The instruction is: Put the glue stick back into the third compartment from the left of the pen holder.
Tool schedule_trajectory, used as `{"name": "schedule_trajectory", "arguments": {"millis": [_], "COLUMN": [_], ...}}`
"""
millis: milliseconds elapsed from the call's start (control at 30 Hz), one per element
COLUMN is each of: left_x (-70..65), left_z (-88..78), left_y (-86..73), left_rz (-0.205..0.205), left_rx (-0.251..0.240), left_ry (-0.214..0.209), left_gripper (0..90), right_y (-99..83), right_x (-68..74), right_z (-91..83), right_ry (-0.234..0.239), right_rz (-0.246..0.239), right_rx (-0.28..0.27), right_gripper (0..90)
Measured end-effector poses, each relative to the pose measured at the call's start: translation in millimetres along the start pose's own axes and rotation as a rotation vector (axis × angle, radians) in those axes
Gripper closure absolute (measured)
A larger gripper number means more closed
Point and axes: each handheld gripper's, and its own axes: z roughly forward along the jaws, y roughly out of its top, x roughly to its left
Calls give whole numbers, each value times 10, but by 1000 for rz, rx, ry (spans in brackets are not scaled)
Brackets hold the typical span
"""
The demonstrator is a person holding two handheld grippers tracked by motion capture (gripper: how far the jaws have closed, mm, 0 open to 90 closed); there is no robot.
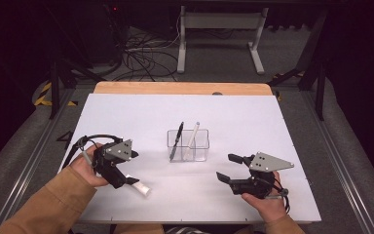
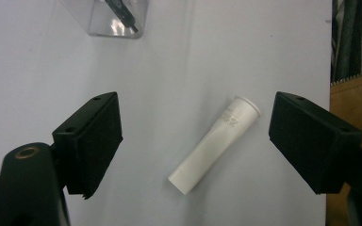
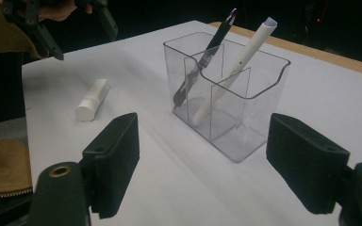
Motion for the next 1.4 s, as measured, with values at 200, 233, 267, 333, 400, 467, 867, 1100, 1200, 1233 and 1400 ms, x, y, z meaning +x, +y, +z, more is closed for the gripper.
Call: {"name": "schedule_trajectory", "arguments": {"millis": [200,233,267,333,400,467,867,1100,1200,1233,1400], "left_x": [18,25,29,28,20,16,13,-8,-19,-23,-36], "left_z": [84,94,115,161,212,254,422,502,529,541,583], "left_y": [-51,-59,-72,-91,-98,-93,-83,-74,-61,-58,-56], "left_rz": [18,20,21,19,28,42,91,127,144,149,176], "left_rx": [59,68,74,94,117,142,228,262,274,276,291], "left_ry": [-23,-28,-33,-47,-60,-68,-101,-95,-101,-101,-107], "left_gripper": [223,231,237,251,265,284,400,436,449,453,466], "right_y": [-1,-1,-1,-2,-2,-4,-11,-13,-14,-14,-17], "right_x": [-7,-11,-12,-16,-16,-16,-29,-32,-33,-35,-37], "right_z": [-9,-9,-9,-8,-8,-7,-7,-3,-1,-1,3], "right_ry": [4,7,9,11,13,13,25,28,28,31,33], "right_rz": [5,7,10,10,11,15,26,27,29,33,36], "right_rx": [-3,-2,-1,0,-1,-2,2,4,6,7,8], "right_gripper": [270,270,270,270,270,270,270,268,266,263,262]}}
